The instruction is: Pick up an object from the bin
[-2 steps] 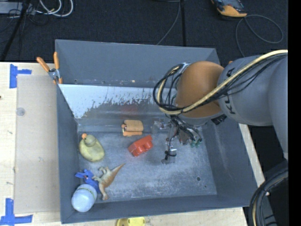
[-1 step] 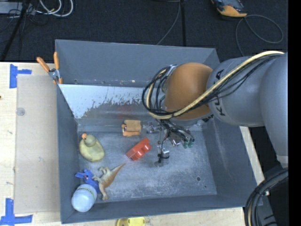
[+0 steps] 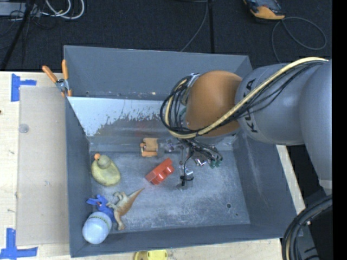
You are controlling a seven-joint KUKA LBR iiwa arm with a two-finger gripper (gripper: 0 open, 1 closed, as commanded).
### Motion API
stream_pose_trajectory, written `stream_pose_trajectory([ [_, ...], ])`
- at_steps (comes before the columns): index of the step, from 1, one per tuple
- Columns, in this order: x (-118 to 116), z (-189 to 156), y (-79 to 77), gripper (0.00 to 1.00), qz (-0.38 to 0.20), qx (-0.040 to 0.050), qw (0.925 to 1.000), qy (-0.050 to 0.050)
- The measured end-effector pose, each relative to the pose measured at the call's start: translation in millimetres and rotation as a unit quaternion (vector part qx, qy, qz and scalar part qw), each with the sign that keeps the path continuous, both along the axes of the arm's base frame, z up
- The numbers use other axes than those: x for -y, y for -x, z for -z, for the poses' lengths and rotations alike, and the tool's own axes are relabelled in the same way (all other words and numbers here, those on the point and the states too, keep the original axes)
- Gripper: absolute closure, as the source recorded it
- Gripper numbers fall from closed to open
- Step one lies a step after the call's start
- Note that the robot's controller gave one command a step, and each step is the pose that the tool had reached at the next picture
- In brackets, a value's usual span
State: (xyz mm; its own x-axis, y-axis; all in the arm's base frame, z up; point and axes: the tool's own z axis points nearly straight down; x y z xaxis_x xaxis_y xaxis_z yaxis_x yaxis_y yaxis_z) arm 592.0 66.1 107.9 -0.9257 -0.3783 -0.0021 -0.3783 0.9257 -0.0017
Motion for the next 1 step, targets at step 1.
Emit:
stream_pose_trajectory([
  [1, -8.1, 35.4, 1.7, 0.00, 0.005, -0.0063, 1.0000, -0.001],
])
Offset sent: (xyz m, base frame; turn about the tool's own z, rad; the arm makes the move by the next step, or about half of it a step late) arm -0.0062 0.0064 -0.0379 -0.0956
